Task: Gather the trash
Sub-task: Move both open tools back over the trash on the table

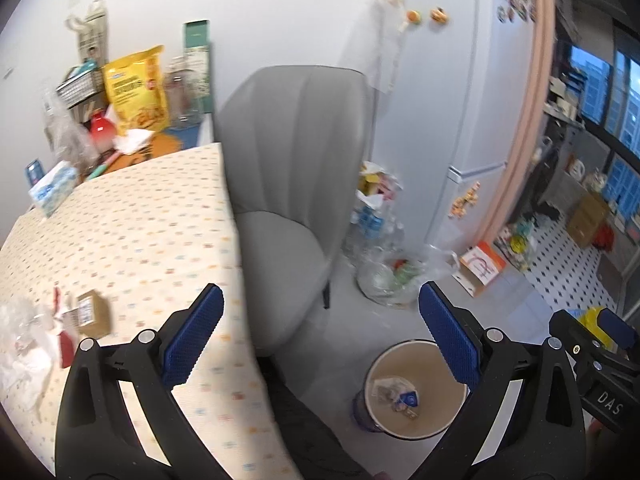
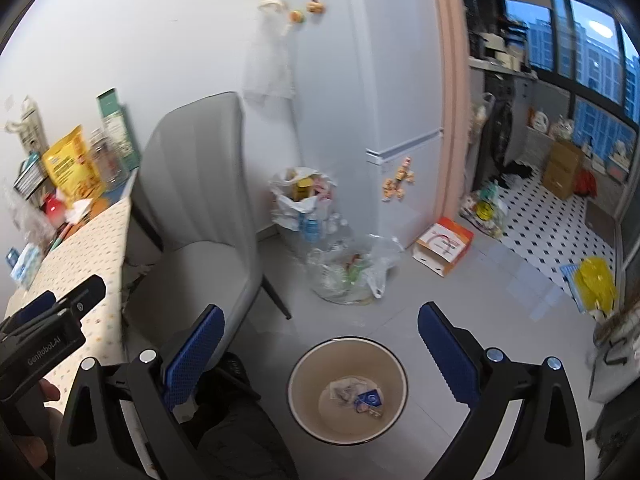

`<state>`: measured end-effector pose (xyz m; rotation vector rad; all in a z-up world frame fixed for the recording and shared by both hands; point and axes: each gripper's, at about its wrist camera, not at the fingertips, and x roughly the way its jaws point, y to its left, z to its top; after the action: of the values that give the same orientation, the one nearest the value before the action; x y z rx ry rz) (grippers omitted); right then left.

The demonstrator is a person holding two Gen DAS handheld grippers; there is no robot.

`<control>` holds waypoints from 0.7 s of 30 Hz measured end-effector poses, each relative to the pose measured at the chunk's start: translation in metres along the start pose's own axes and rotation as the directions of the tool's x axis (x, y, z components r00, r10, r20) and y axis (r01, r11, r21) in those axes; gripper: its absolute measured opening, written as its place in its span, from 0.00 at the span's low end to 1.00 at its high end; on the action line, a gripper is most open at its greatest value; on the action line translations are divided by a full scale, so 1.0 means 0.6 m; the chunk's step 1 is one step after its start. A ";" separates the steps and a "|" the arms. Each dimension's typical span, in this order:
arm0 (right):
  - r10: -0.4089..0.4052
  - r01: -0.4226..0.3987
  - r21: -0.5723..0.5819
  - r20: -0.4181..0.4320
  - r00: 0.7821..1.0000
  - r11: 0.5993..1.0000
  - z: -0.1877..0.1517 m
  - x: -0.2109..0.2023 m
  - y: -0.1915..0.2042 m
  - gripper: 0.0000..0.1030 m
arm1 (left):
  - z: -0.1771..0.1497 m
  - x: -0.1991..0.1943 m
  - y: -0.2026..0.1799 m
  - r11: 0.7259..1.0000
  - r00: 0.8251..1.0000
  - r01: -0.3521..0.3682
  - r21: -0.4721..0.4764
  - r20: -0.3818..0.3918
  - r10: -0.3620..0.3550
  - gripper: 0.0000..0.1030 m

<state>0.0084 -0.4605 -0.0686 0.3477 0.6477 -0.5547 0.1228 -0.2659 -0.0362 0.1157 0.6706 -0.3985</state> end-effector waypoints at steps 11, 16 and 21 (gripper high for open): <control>0.089 -0.087 -0.116 0.014 0.996 0.989 -0.006 -0.043 0.137 0.92 | -0.008 -0.062 0.151 0.988 0.994 -0.095 -0.118 0.038 0.100 0.94; 0.140 -0.136 -0.169 0.012 0.990 0.976 -0.018 -0.063 0.205 0.92 | -0.016 -0.090 0.217 0.976 0.987 -0.142 -0.167 0.048 0.152 0.94; 0.186 -0.182 -0.220 -0.001 0.983 0.958 -0.029 -0.077 0.269 0.92 | -0.027 -0.114 0.270 0.961 0.978 -0.188 -0.204 0.049 0.202 0.94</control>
<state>0.0639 -0.3058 -0.0304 0.1918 0.6426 -0.3045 0.1284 -0.0915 -0.0099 -0.0218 0.6204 -0.1432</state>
